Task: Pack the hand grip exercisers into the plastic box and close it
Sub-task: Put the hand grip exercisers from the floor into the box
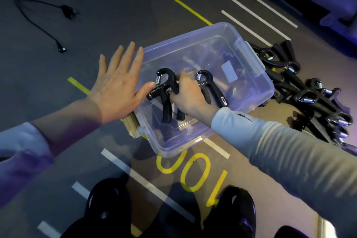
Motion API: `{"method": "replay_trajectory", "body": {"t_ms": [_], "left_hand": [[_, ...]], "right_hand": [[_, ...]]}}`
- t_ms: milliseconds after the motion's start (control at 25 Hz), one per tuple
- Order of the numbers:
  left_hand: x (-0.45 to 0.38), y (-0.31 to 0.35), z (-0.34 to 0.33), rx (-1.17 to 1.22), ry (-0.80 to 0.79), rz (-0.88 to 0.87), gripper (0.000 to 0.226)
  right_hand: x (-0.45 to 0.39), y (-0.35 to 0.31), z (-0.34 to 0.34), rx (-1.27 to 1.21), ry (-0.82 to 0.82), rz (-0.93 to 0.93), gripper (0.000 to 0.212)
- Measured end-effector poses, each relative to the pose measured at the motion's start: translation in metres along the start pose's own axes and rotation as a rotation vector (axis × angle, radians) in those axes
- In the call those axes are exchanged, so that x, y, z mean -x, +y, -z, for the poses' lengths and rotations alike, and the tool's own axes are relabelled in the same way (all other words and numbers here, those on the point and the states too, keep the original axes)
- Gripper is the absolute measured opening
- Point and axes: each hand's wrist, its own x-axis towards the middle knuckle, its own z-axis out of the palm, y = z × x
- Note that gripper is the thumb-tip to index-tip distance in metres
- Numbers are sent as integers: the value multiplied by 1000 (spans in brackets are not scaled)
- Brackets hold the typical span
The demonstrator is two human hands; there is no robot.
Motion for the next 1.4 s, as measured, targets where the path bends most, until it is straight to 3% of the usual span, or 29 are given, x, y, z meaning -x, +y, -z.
{"method": "replay_trajectory", "body": {"t_ms": [120, 280, 480, 600, 680, 800, 880, 960, 1120, 1320, 1400], "left_hand": [[-1, 1, 0, 2, 0, 2, 81], [-1, 4, 3, -13, -13, 7, 85], [-1, 5, 5, -36, -34, 4, 88], [-1, 5, 5, -37, -34, 1, 87], [-1, 5, 5, -32, -31, 0, 87], [-1, 5, 4, -44, -31, 3, 85], [-1, 5, 3, -49, -31, 4, 85], [-2, 5, 4, -47, -29, 1, 84], [-2, 5, 4, -53, -37, 5, 83], [-2, 6, 5, -66, -28, -8, 84], [-2, 7, 5, -79, -14, -20, 84]], "right_hand": [[11, -12, 0, 28, 27, 82, 52], [14, -16, -17, 67, -150, 175, 60], [12, -20, -45, 197, -333, 63, 72], [10, -21, -49, 201, -535, 31, 88], [11, -21, -46, 183, -580, 92, 82], [14, -17, -43, 257, -472, 72, 57], [17, -16, -44, 415, -572, 34, 50], [18, -16, -44, 445, -708, 68, 48], [15, -12, -45, 375, -814, 93, 54], [13, -11, -45, 504, -840, 98, 59], [13, -11, -37, 371, -739, 114, 52]]}}
